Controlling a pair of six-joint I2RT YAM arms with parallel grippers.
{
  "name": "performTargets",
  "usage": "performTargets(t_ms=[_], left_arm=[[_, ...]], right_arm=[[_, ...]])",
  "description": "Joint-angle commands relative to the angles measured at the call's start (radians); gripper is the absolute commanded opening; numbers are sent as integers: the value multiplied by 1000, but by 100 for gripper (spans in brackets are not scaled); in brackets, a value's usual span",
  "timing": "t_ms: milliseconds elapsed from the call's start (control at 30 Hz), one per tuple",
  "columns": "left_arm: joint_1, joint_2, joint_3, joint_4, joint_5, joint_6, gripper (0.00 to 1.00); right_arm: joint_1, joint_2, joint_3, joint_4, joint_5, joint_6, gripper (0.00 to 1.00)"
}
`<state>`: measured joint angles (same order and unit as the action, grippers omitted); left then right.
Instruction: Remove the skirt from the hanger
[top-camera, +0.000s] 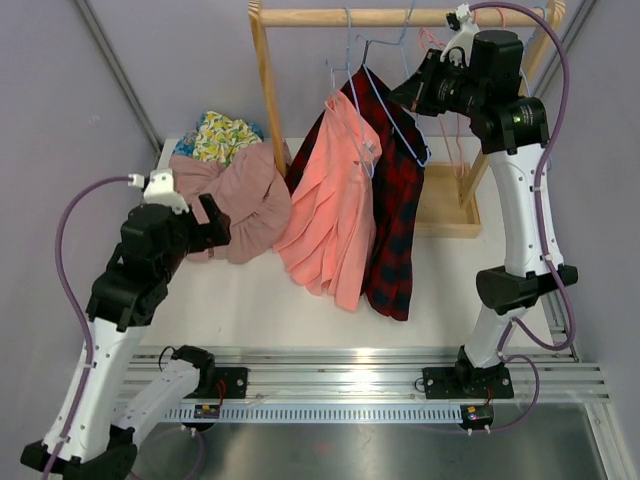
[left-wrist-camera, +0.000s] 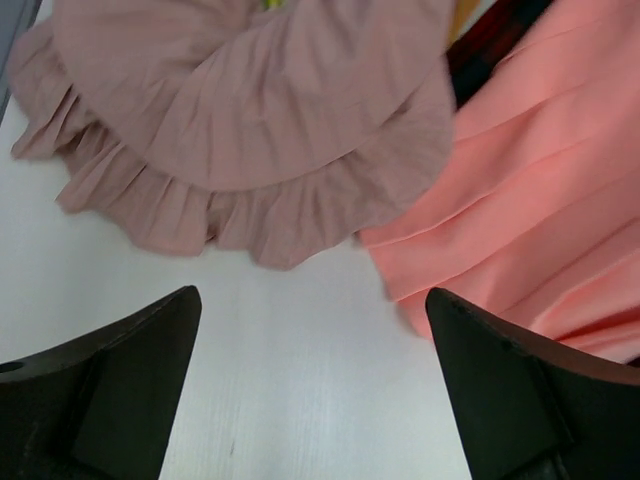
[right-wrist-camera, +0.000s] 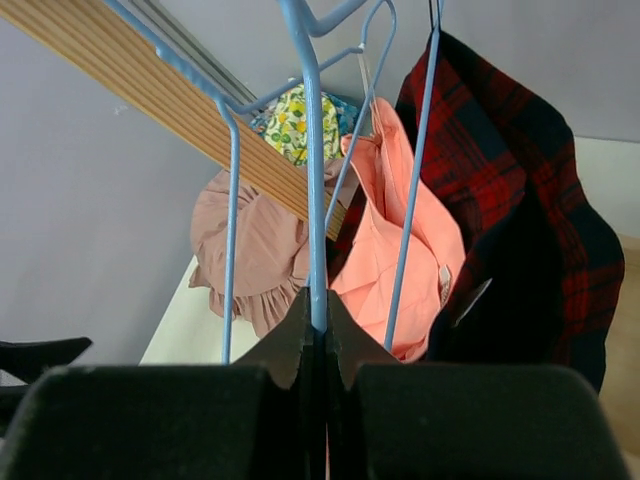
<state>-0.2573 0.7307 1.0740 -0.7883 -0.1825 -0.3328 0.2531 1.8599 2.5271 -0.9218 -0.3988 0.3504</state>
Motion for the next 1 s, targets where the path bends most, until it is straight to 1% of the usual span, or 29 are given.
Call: performTargets(t_ms=[0, 33, 67, 100, 133, 167, 200, 233, 267, 300, 400, 433, 467, 533, 600, 800, 967], left_arm=[[-132, 114, 211, 103, -33, -17, 99], [-248, 159, 316, 97, -76, -5, 99], [-314, 202, 366, 92, -169, 3, 99], [-379, 290, 413, 89, -213, 14, 99], [-496, 330, 507, 93, -265, 29, 99], [-548, 369, 542, 113, -282, 35, 99], [-597, 445, 581, 127, -293, 37, 99], [-679, 476, 607, 142, -302, 38, 99], [-716, 542, 653, 180, -311, 38, 99], [-785, 568, 670, 201, -316, 37, 99], [-876, 648, 716, 294, -319, 51, 99], [-926, 697, 724, 316, -311, 64, 99], [-948, 717, 730, 357, -310, 70, 99], [-999, 780, 751, 389, -302, 84, 99], [-1023, 817, 771, 416, -304, 81, 99], [-1027, 918, 770, 462, -311, 72, 99], [-1027, 984, 774, 498, -413, 84, 98]], right_arm=[[-9, -135, -65, 158, 72, 15, 0], [-8, -155, -95, 184, 81, 18, 0], [-8, -171, -146, 193, 90, 22, 0], [-8, -204, -171, 201, 110, 30, 0], [-8, -220, -189, 211, 118, 35, 0], [-8, -244, -223, 213, 129, 41, 0], [-8, -255, -237, 215, 155, 45, 0], [-8, -266, -251, 221, 166, 51, 0], [-8, -284, -267, 219, 190, 62, 0], [-8, -294, -275, 219, 198, 67, 0], [-6, -314, -284, 203, 213, 85, 0], [-5, -317, -284, 199, 218, 90, 0], [-3, -326, -287, 195, 221, 94, 0], [-3, -338, -292, 183, 230, 94, 0], [0, -360, -304, 178, 235, 94, 0], [-2, -415, -315, 155, 224, 102, 0], [-2, -455, -274, 101, 192, 128, 0]])
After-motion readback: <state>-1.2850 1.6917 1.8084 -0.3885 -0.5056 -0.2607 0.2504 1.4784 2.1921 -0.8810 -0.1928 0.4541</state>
